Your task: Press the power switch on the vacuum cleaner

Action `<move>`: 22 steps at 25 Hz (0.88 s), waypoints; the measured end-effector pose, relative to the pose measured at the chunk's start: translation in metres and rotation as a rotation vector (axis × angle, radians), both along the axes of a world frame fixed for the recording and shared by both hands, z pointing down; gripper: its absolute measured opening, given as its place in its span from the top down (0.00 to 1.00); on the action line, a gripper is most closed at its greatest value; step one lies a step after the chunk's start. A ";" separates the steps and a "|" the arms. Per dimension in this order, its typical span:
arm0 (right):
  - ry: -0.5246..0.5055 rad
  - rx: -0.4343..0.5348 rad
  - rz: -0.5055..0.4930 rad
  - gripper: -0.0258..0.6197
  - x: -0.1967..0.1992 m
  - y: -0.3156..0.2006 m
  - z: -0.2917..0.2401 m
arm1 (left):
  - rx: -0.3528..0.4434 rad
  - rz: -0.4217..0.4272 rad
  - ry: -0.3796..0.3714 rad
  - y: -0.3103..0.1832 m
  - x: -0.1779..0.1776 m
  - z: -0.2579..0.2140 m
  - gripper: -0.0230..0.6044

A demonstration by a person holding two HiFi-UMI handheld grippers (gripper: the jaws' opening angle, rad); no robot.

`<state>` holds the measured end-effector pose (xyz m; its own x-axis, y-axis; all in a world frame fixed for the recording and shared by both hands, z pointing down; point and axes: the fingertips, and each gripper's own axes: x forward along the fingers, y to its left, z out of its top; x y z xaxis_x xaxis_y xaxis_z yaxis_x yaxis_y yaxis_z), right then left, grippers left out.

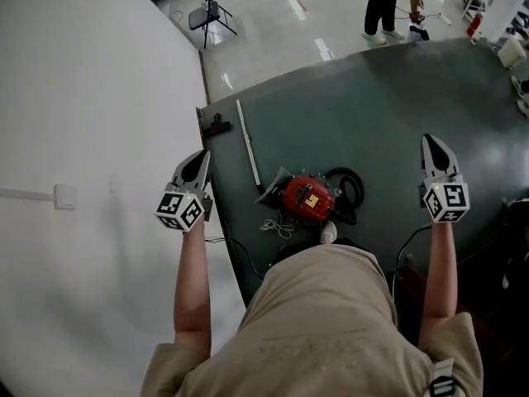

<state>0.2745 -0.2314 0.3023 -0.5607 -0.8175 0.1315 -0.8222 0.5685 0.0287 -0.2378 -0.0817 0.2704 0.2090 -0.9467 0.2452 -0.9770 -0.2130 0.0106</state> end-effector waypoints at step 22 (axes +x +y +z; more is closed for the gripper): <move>-0.012 -0.254 0.109 0.94 0.018 0.029 0.139 | -0.236 -0.033 0.169 0.022 0.055 0.184 0.95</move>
<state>0.2929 -0.2022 0.4411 -0.4737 -0.8150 0.3338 -0.8784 0.4643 -0.1131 -0.1825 -0.0595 0.4545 0.2357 -0.8748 0.4234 -0.9635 -0.1533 0.2197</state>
